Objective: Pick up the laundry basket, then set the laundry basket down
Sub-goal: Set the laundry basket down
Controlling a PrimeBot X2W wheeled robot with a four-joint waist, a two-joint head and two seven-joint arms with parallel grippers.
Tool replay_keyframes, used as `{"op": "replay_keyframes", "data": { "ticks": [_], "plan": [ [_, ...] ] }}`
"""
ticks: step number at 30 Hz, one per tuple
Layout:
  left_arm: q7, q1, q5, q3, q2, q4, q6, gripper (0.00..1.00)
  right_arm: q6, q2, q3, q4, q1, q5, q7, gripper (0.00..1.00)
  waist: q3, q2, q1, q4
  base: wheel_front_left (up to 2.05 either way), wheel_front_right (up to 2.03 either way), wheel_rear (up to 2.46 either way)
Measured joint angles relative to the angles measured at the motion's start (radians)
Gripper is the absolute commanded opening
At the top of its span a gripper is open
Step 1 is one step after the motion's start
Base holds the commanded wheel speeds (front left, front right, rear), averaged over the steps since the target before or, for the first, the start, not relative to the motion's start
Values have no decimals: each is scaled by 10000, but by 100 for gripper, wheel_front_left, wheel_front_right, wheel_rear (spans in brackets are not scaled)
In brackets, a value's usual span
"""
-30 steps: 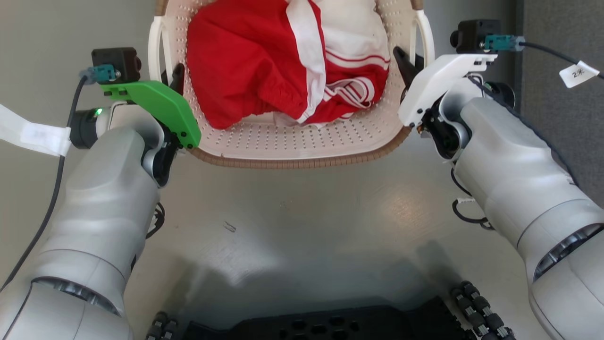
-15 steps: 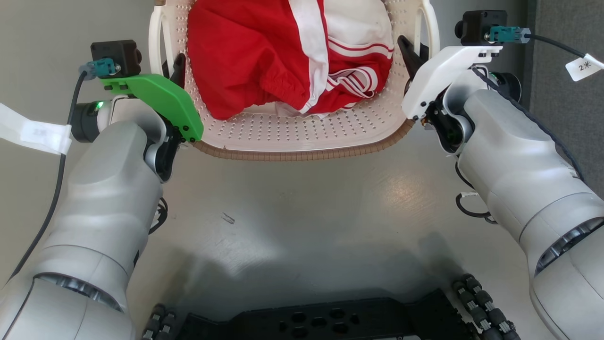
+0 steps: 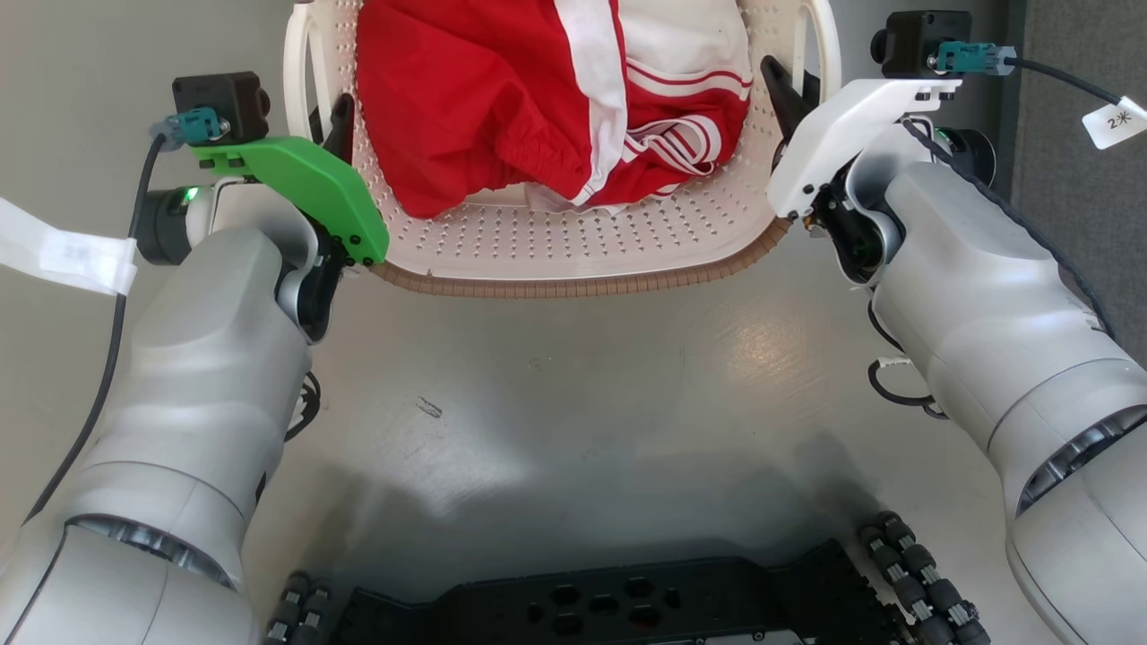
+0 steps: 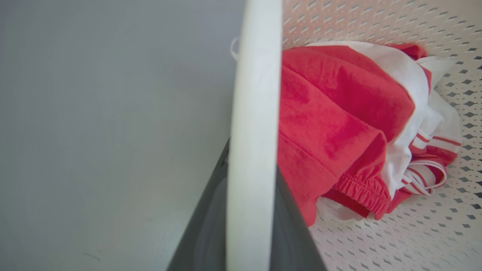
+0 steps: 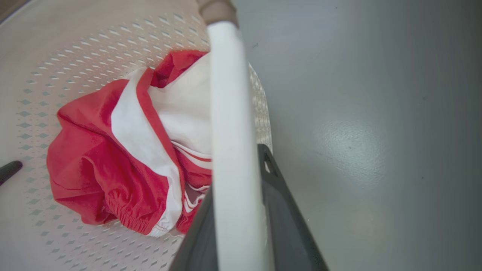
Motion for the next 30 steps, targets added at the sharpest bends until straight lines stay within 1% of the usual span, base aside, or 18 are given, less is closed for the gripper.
{"op": "replay_keyframes", "data": {
  "ticks": [22, 23, 24, 25, 26, 27, 28, 30],
  "plan": [
    [-102, -234, 0, -215, -17, 35, -48, 0, 2, 2, -4, 107, -174, 0, -236, 0, 248, 0, 0, -23, 0, 0, 0],
    [-102, -242, 2, -217, -19, 36, -48, 0, 2, 2, -2, 109, -174, 2, -259, 12, 250, 0, 0, -23, 0, 0, 0],
    [-102, -244, 0, -221, -19, 42, -50, 0, 2, 2, -2, 109, -178, 2, -261, 33, 252, 0, 0, -24, 0, 0, 0],
    [-102, -244, 0, -224, -25, 58, -50, 2, 23, 2, -4, 107, -181, 4, -261, 50, 254, 0, 0, -25, 0, 0, 0],
    [-102, -244, 0, -224, -21, 86, -50, 30, 58, -6, -4, 107, -184, 4, -268, 96, 255, 0, -1, -26, 0, 0, 0],
    [-104, -244, 0, -222, -15, 128, -50, 48, 58, -17, -4, 107, -193, 4, -276, 100, 254, 0, 0, -26, 0, 0, 0],
    [-104, -244, 0, -203, -10, 167, -54, 100, 58, -19, -4, 107, -197, 6, -280, 100, 254, 0, 0, -26, 0, 0, 0],
    [-104, -244, -2, -198, 0, 194, -54, 100, 58, -19, -4, 107, -196, 19, -303, 100, 254, 0, 0, -27, 0, 0, 0]
  ]
}}
